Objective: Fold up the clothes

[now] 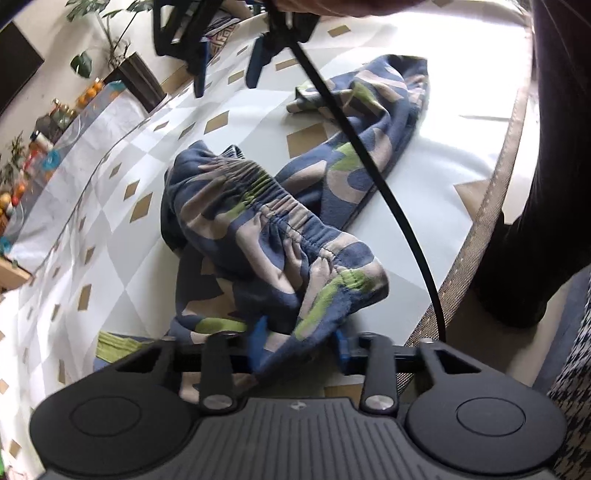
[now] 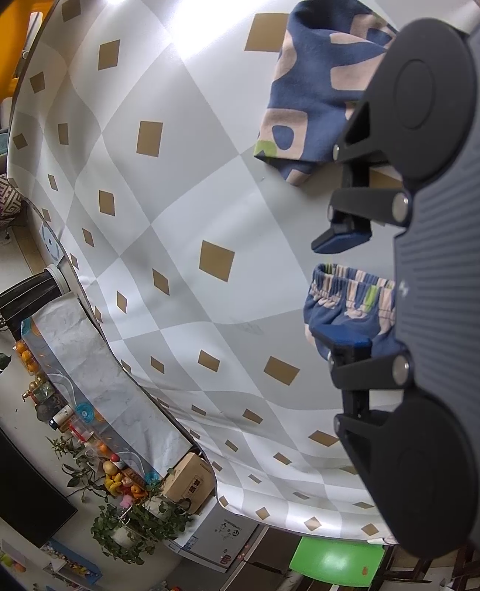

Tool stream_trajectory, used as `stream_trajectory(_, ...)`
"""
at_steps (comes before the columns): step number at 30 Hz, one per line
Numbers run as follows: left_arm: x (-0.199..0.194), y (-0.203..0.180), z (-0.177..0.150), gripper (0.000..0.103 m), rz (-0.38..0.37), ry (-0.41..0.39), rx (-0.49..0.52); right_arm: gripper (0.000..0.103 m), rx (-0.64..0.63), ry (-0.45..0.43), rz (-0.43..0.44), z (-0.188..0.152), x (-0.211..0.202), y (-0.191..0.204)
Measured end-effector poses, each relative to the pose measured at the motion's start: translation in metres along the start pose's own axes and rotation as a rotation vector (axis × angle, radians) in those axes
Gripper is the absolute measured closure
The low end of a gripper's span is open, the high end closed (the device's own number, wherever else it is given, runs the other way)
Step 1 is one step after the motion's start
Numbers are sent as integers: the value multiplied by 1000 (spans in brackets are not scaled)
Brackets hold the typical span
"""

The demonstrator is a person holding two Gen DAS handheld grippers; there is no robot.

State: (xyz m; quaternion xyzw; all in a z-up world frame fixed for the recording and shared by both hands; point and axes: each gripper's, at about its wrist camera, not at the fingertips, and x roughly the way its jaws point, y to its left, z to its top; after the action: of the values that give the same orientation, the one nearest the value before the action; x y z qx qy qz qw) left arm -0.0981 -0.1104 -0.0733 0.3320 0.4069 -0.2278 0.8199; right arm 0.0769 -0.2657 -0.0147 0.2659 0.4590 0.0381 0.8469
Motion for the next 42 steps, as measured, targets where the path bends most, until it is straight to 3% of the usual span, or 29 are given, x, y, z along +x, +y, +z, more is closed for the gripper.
stream_trajectory(1, -1, 1, 0, 91, 3, -4, -5, 63, 0, 0, 0, 0, 0, 0)
stream_trajectory(5, -10, 9, 3, 94, 26, -48, -61, 62, -2, 2, 2, 0, 1, 2)
stream_trajectory(11, -27, 51, 7, 95, 20, -108, -313, 60, -3, 0, -10, 0, 1, 1)
stream_trajectory(19, -22, 113, -11, 95, 27, -76, -649, 57, -40, 35, -16, -2, 7, 4)
stream_trajectory(24, -18, 133, -15, 95, 3, -72, -691, 54, -252, 145, 0, -7, 13, 26)
stream_trajectory(30, -13, 140, -12, 95, -20, -59, -678, 48, -660, 240, 158, -28, 2, 63)
stream_trajectory(34, -10, 145, -12, 95, -41, -46, -692, 43, -902, 223, 272, -49, -11, 74)
stream_trajectory(42, -10, 155, -9, 95, -56, -47, -707, 43, -1146, 212, 394, -87, -9, 93)
